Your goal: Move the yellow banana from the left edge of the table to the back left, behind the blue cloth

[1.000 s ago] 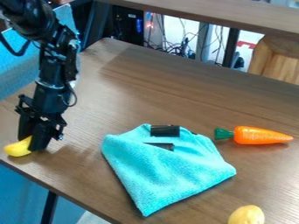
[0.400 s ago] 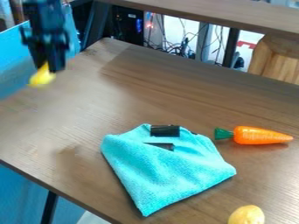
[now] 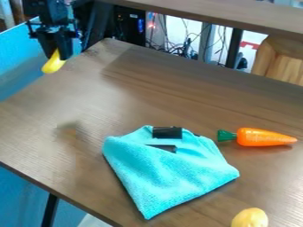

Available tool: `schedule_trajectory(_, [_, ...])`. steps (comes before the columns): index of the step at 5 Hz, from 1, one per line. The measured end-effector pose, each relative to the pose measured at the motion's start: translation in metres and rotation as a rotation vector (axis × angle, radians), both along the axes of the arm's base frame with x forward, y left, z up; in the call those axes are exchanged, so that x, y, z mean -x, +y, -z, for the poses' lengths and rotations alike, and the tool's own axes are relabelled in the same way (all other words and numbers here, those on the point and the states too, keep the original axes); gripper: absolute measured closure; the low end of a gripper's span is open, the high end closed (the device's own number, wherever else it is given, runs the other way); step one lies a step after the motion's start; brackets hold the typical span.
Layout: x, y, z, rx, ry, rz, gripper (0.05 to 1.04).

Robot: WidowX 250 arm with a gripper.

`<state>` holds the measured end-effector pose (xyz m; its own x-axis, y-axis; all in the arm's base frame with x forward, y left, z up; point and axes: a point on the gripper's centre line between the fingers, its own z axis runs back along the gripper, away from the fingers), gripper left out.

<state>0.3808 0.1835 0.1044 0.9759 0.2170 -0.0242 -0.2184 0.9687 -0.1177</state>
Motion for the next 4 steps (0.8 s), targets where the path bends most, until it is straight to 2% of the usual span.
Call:
schedule_trajectory(1, [-0.016,0.011,0.021,-0.038,0.043,-0.036,0.668])
schedule_trajectory(2, [-0.029,0.004,0.048,-0.066,0.103,-0.018,0.668])
schedule_trajectory(3, [-0.035,-0.011,0.065,-0.074,0.145,0.015,0.668])
schedule_trajectory(4, [-0.033,-0.011,0.073,-0.081,0.163,0.016,0.668])
